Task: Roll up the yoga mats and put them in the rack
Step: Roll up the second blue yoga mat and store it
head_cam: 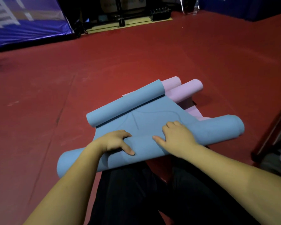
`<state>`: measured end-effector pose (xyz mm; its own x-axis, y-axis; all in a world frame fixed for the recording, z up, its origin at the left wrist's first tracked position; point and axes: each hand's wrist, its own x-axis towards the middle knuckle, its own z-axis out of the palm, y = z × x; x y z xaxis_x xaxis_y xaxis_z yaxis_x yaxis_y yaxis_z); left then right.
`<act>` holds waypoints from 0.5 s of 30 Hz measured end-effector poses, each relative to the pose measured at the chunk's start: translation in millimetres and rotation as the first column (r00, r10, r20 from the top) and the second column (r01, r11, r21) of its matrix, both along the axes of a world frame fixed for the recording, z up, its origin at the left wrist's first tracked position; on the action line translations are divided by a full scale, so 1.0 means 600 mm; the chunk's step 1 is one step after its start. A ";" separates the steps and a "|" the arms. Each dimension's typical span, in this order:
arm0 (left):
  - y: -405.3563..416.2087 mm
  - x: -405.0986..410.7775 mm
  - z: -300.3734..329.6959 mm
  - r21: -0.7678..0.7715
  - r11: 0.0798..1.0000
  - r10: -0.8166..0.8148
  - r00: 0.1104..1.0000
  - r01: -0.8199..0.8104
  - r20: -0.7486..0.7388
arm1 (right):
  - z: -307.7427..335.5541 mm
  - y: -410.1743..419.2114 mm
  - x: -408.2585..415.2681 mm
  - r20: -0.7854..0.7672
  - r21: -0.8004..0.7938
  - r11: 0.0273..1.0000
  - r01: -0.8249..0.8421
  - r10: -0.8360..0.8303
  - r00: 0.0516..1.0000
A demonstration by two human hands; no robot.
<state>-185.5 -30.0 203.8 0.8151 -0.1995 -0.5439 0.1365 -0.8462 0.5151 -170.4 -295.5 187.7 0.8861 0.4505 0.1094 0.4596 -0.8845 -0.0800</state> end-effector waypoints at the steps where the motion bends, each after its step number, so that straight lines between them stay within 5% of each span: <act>1: 0.002 0.006 -0.003 -0.031 0.999 0.022 1.000 -0.023 -0.014 | -0.013 -0.004 -0.005 0.057 0.014 1.000 -0.002 0.001 0.998; 7: 0.001 0.001 -0.006 -0.124 0.985 0.132 0.990 -0.124 0.059 | -0.026 -0.002 0.012 0.115 0.031 0.997 0.066 -0.069 0.991; 10: 0.000 -0.021 -0.014 -0.038 0.996 0.091 0.941 -0.083 0.327 | -0.011 0.006 0.021 0.043 0.007 0.997 0.077 -0.077 0.996; 15: -0.027 -0.094 -0.066 0.246 0.941 -0.009 0.711 -0.232 0.703 | -0.002 0.016 0.044 -0.045 -0.056 0.995 0.088 -0.091 0.995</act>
<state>-241.8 -46.1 164.4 0.9868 -0.0110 0.1614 -0.0487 -0.9717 0.2311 -143.8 -285.6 186.7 0.9267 0.3732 0.0437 0.3751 -0.9256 -0.0508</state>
